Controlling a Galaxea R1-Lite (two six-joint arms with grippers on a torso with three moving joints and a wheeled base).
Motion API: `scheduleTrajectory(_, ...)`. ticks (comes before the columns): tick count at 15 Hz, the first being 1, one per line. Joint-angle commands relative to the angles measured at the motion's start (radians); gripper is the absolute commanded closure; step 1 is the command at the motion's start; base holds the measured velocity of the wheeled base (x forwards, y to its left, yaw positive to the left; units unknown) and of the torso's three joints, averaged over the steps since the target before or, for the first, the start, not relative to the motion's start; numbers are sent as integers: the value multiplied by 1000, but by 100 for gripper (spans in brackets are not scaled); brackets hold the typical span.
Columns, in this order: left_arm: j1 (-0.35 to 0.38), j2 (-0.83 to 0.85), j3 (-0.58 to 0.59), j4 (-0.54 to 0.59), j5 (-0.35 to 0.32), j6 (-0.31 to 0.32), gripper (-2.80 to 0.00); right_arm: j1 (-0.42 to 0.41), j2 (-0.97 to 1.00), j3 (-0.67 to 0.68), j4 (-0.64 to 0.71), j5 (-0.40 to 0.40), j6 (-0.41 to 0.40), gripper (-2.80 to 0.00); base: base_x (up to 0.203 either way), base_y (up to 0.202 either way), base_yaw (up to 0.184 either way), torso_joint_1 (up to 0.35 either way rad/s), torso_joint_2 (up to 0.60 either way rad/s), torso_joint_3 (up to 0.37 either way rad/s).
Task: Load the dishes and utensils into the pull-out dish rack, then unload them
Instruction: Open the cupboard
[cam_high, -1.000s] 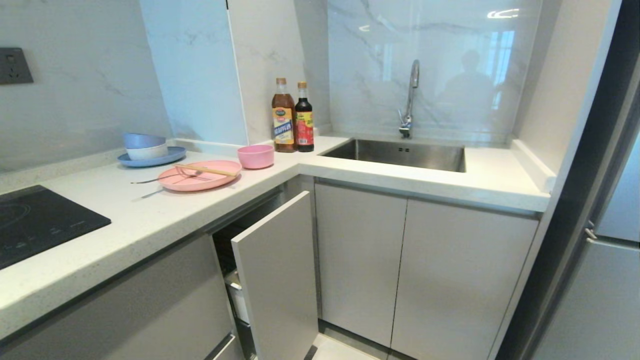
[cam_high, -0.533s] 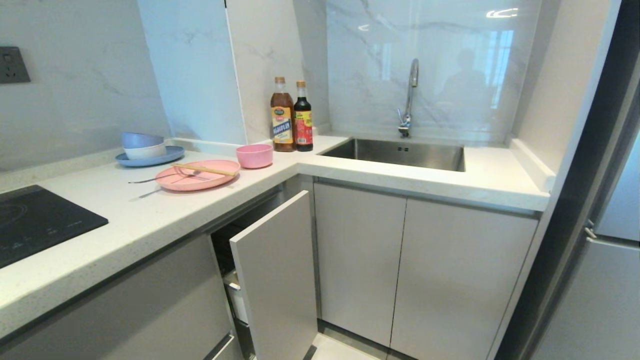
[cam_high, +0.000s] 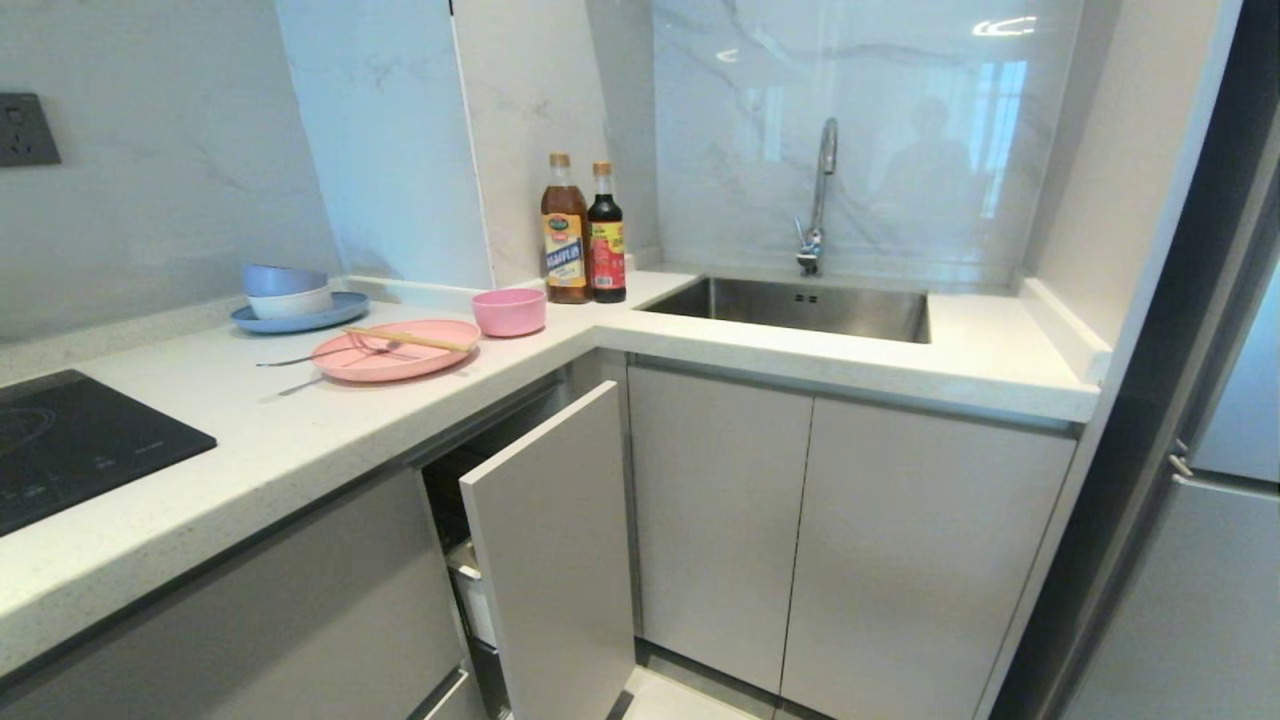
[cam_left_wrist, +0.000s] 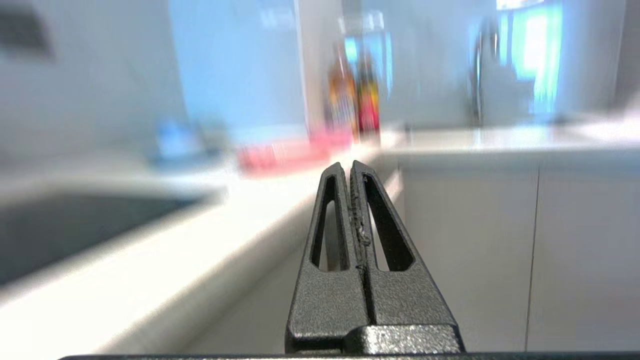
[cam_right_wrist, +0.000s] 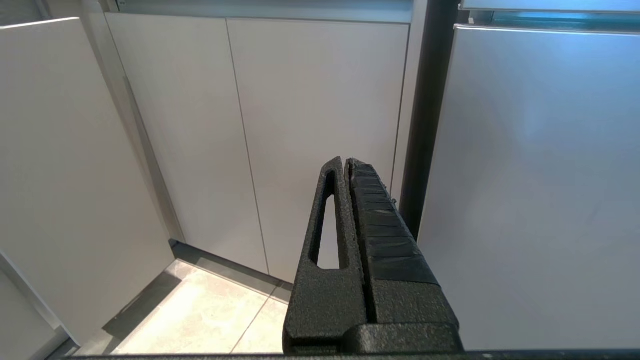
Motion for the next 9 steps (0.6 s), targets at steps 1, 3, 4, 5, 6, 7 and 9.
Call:
scheduleTrajectory(1,-1,166,-218,44,3,-2,0,0,0,2,-1,-1,1,0,0,0,0,0,0,0)
scheduleTrajectory(3,-4,356,-411,81,6,1,0,0,0,2,-1,0,1,0,0,0,0,0,0,0)
scheduleTrajectory(4,-7,445,-485,93,6,5,0,0,0,2,-1,0,1,0,0,0,0,0,0,0)
scheduleTrajectory(5,-10,531,-549,97,5,8,0,0,0,2,-1,0,0,0,0,0,0,0,0,0)
scheduleTrajectory(6,-12,624,-611,99,3,10,0,0,0,2,-1,0,0,0,0,0,0,0,0,0)
scheduleTrajectory(7,-20,715,-668,99,-3,15,0,0,0,2,-1,0,1,0,0,0,0,0,0,0)
scheduleTrajectory(9,-69,874,-755,101,-17,47,0,0,0,2,0,-1,0,0,0,0,0,0,0,0)
